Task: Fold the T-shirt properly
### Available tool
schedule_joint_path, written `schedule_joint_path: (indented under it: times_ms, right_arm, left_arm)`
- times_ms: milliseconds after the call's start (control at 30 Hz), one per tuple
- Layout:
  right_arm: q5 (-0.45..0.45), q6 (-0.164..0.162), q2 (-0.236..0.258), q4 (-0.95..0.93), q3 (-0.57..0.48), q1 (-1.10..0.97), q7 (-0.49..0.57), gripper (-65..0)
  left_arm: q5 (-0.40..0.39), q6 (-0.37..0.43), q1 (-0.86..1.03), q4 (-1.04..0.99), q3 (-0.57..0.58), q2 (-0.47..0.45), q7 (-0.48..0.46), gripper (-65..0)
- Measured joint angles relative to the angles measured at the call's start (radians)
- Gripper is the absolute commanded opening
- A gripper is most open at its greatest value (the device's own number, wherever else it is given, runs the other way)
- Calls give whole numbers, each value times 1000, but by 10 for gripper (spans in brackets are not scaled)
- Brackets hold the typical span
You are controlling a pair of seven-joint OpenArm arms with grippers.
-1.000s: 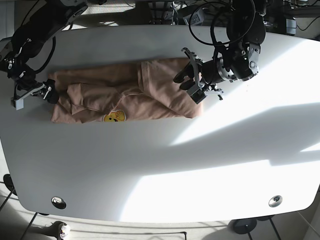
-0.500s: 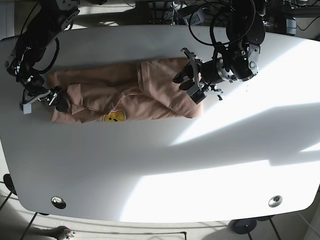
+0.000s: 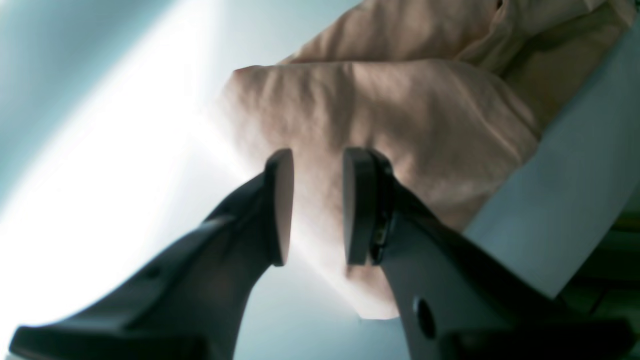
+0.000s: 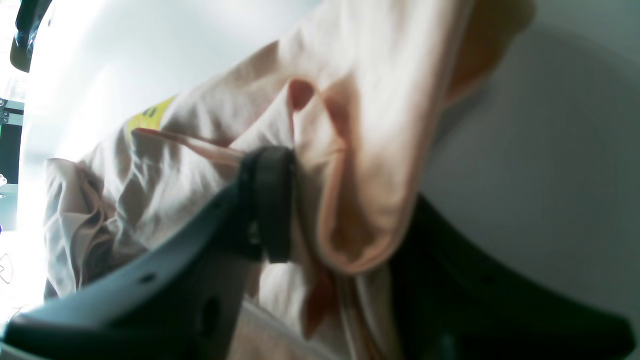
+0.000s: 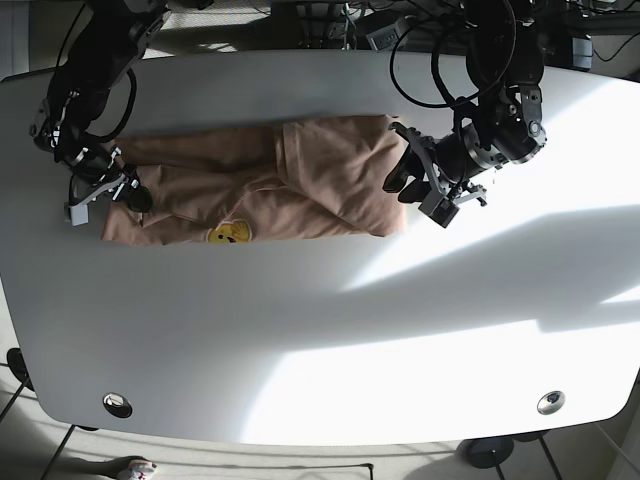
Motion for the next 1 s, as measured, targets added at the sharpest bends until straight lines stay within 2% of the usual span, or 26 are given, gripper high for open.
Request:
schedule_joint_path:
  times_ms: [33,67,400,533,633,700,767,867,1000]
  right_arm:
    - [1,-3,0,-1,0,-1,-6,-617]
    - [1,-3,0,0,0,-1,-7,-633]
    - [-91,-21,-26,230,-8,-53,-92,-629]
    - [-93,-22,-39,328,-8,-64,-147,-629]
    - [-96,-22,-72,432,-11,-79,-178,-629]
    - [-103,-24,-81,500,-50,-87,-212,-629]
    - [-98,-22,-106,609,-120,-90,-232,-629]
    - [-87,-22,-182,769,-193,-117,-272,-629]
    - [-93,-22,-262,935,-348,-148,-329,-629]
  left_arm:
    - [0,0,0,-1,0,3,0,-499]
    - [0,0,0,-3,0,8,0,-499]
    - [7,3,-6,-164,1,80,-5,-499]
    - [7,3,-57,-275,2,89,-10,-499]
    - [-10,3,-95,-362,2,87,-21,-499]
    - [-16,2,-112,-399,2,83,-32,-499]
    - [-25,-1,-122,-428,1,82,-45,-499]
    - [-39,-5,-128,-464,1,82,-78,-499]
    - [-61,-9,-131,-513,-1,83,-129,-499]
